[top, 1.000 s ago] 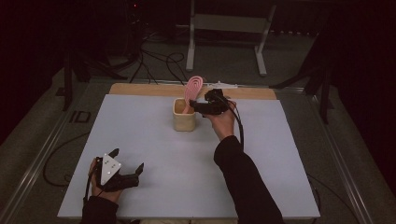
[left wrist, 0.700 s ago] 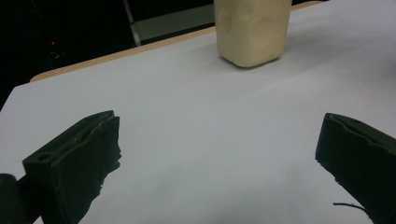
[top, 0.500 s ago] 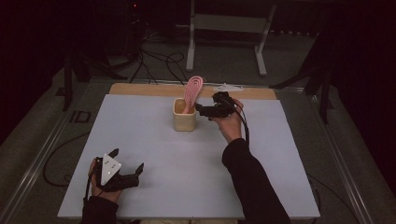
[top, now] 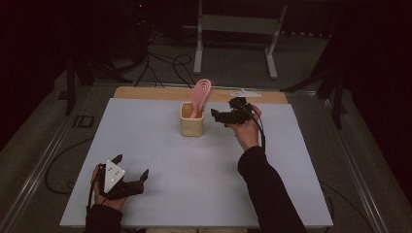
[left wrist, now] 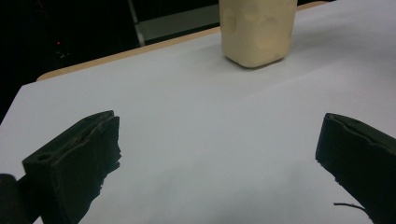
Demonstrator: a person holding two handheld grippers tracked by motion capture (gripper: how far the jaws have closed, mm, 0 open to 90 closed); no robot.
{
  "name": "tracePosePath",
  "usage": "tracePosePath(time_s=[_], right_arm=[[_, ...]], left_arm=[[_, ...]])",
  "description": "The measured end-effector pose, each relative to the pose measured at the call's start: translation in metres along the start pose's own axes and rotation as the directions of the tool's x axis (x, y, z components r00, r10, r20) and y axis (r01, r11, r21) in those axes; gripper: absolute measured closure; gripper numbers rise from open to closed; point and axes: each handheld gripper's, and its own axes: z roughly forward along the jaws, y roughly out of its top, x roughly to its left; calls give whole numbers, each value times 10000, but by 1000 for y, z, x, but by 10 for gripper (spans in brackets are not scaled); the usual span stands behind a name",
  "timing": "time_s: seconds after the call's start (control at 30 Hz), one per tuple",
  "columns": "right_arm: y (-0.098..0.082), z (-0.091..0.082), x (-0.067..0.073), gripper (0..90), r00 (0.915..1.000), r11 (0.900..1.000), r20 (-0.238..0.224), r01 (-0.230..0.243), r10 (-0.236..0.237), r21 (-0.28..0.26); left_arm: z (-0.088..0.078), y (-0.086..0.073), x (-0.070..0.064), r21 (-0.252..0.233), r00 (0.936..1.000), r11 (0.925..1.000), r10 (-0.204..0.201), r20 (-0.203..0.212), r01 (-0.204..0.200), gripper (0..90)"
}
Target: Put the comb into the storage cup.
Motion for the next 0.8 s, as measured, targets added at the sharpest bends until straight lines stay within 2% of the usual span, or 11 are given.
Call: tracePosePath(time_s=[0.37,0.6,0.8], right_arm=[[-11,-11,-7,86,10000,9999,89,-35,34,149],[-14,-19,-5,86,10000,9999,51,71,-72,80],[-24,-27,-2,86,9992,9993,185,342,-344,133]], left_arm=[[1,0,0,69,10000,10000,22,-23,-22,0],[1,-1,0,104,10000,9999,-9,-26,9,0],[1,-1,0,124,10000,9999,-18,-28,18,0]])
